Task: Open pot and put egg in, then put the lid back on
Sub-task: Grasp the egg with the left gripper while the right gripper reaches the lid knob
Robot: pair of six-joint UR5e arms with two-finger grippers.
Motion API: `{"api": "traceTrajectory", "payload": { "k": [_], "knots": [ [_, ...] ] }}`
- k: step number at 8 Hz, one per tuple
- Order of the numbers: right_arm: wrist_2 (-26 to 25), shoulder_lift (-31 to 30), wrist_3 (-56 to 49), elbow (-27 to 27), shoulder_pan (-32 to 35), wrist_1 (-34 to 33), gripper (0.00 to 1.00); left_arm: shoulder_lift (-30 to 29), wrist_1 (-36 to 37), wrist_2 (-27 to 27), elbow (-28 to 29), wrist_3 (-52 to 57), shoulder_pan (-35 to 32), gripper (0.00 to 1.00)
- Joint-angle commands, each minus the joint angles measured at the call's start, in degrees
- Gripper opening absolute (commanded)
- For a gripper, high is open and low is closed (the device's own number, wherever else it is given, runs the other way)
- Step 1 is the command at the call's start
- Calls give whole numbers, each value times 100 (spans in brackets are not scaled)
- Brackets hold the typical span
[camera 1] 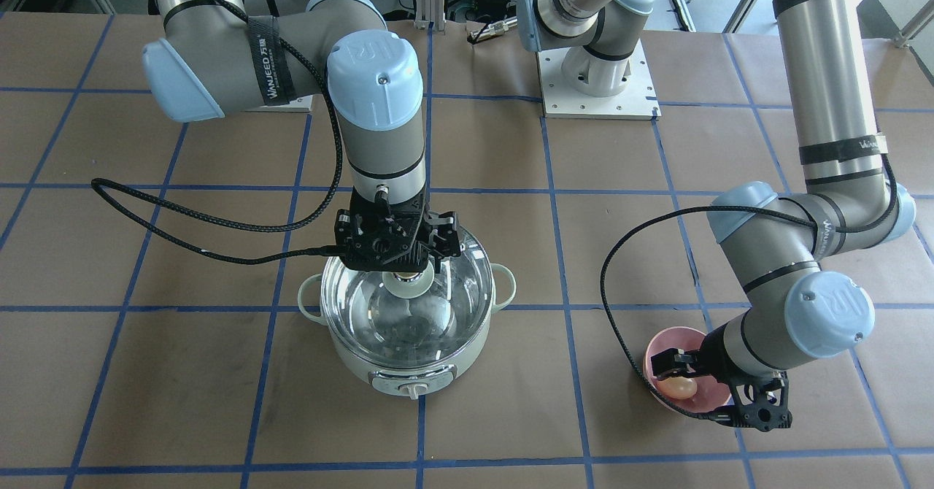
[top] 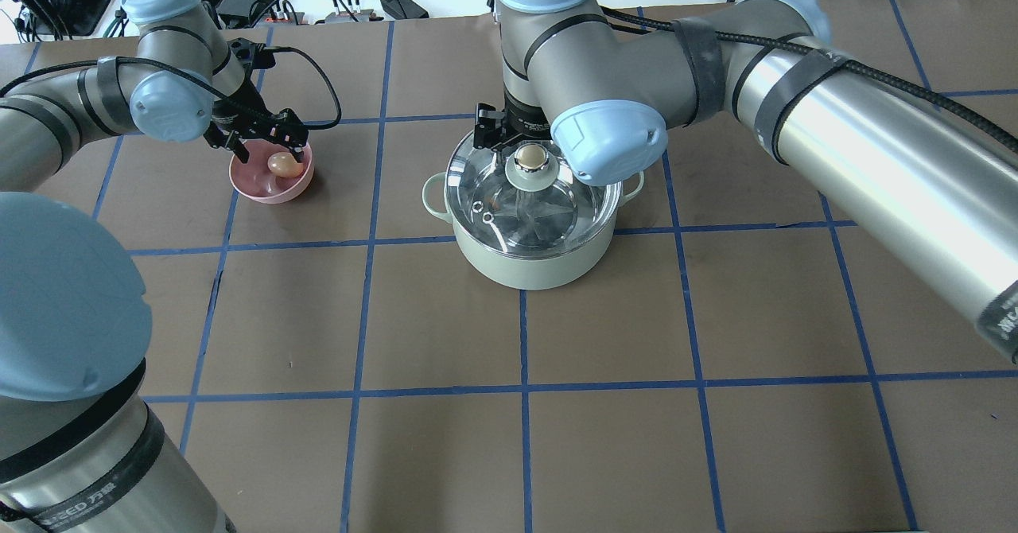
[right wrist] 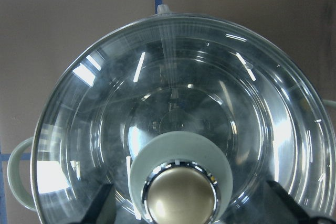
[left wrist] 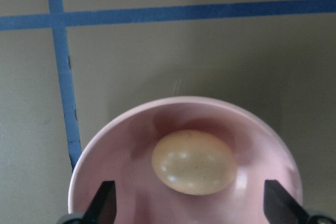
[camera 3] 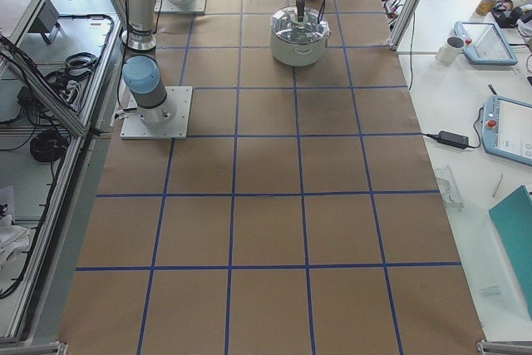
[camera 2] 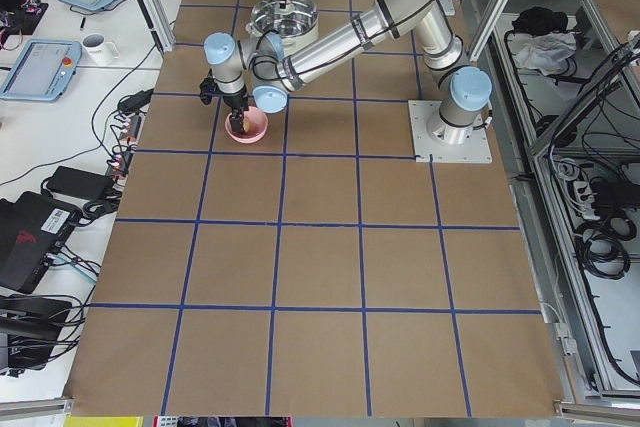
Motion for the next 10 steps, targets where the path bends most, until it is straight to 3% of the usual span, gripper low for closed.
{"api": "traceTrajectory", "payload": {
  "k": [1,5,6,7,9,10],
  "knots": [
    [0,20,-49,46,0,-57,75,-78,59,3,-13,10,0,100],
    [123,64,-5,28,0,-74,69,-140,94,3,-22,36,0,100],
    [131,56,-23,2,0,-66,37,-184,94,11,-22,45,0,100],
    [271,56,-23,-7,0,-66,22,-202,103,11,-22,45,0,100],
    [351,56,-67,-7,0,-66,15,-211,103,11,-22,45,0,90],
    [351,56,-67,-24,0,-66,13,-211,146,3,-22,54,0,73]
  ]
}}
